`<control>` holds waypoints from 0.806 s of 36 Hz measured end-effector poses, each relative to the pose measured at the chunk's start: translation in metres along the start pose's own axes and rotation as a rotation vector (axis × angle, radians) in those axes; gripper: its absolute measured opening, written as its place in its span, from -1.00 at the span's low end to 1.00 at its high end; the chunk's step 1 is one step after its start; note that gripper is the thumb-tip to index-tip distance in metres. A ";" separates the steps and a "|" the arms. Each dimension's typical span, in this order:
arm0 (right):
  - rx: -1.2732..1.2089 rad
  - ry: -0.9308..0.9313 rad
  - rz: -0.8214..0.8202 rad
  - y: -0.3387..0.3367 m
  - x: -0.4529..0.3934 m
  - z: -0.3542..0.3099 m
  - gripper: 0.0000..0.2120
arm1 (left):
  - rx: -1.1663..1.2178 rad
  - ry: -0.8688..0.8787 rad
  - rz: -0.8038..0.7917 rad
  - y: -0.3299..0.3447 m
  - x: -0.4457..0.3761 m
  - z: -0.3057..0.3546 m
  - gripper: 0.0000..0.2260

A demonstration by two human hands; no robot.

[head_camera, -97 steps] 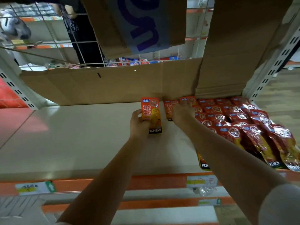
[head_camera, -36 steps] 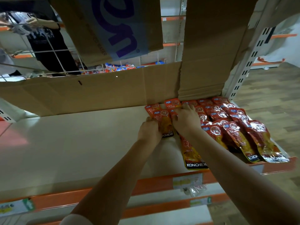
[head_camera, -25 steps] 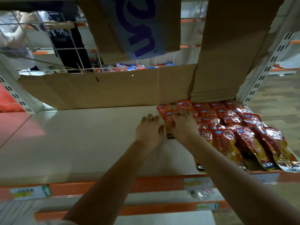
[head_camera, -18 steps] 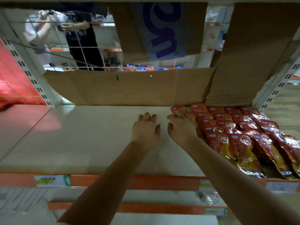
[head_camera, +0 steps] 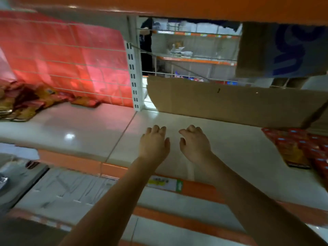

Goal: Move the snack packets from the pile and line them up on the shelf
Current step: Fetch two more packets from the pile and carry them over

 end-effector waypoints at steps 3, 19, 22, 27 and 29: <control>-0.007 -0.038 0.006 0.010 -0.012 -0.062 -0.64 | 0.000 -0.046 0.023 -0.019 0.011 -0.059 -0.62; -0.070 -0.299 -0.004 0.059 -0.080 -0.295 -0.66 | 0.071 -0.292 0.180 -0.091 0.051 -0.298 -0.63; -0.094 -0.322 -0.019 0.070 -0.098 -0.323 -0.67 | 0.096 -0.309 0.213 -0.098 0.051 -0.329 -0.65; -0.117 -0.318 -0.049 0.097 -0.132 -0.366 -0.68 | 0.108 -0.313 0.244 -0.101 0.043 -0.386 -0.67; -0.118 -0.317 -0.056 0.110 -0.147 -0.382 -0.68 | 0.103 -0.325 0.238 -0.101 0.035 -0.411 -0.66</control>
Point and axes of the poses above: each hand's wrist, its own x-axis away from the middle knuckle, its own y-axis out of the palm, z = x × y, the point moved 9 cm from there along -x, towards the middle knuckle, and after that the axes turned 5 degrees about -z, right-handed, at the moved point
